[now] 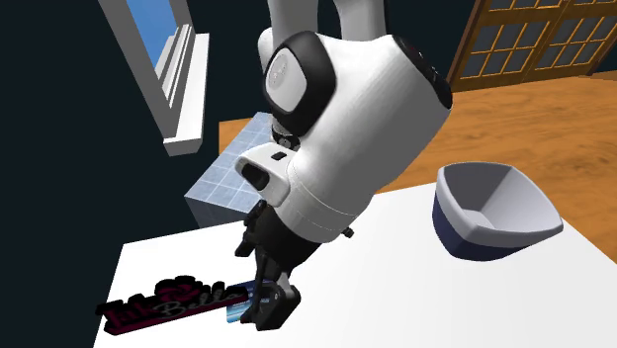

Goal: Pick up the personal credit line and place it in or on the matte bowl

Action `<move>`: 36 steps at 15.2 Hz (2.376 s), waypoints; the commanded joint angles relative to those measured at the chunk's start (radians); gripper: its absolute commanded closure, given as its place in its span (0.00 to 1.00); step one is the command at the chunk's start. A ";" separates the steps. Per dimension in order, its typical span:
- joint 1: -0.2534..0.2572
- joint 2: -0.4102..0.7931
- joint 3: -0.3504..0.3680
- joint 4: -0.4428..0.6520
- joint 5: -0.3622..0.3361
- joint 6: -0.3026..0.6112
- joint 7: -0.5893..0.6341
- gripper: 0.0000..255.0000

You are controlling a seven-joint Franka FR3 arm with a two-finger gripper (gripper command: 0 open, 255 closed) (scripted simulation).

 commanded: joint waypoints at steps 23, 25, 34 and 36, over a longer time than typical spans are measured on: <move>-0.077 0.271 0.068 0.032 -0.338 -0.093 0.225 1.00; -0.139 0.185 0.120 0.027 -0.242 -0.053 0.155 1.00; 0.028 -0.075 -0.076 0.030 0.095 -0.006 -0.118 1.00; 0.058 -0.099 -0.109 0.038 0.129 -0.019 -0.153 1.00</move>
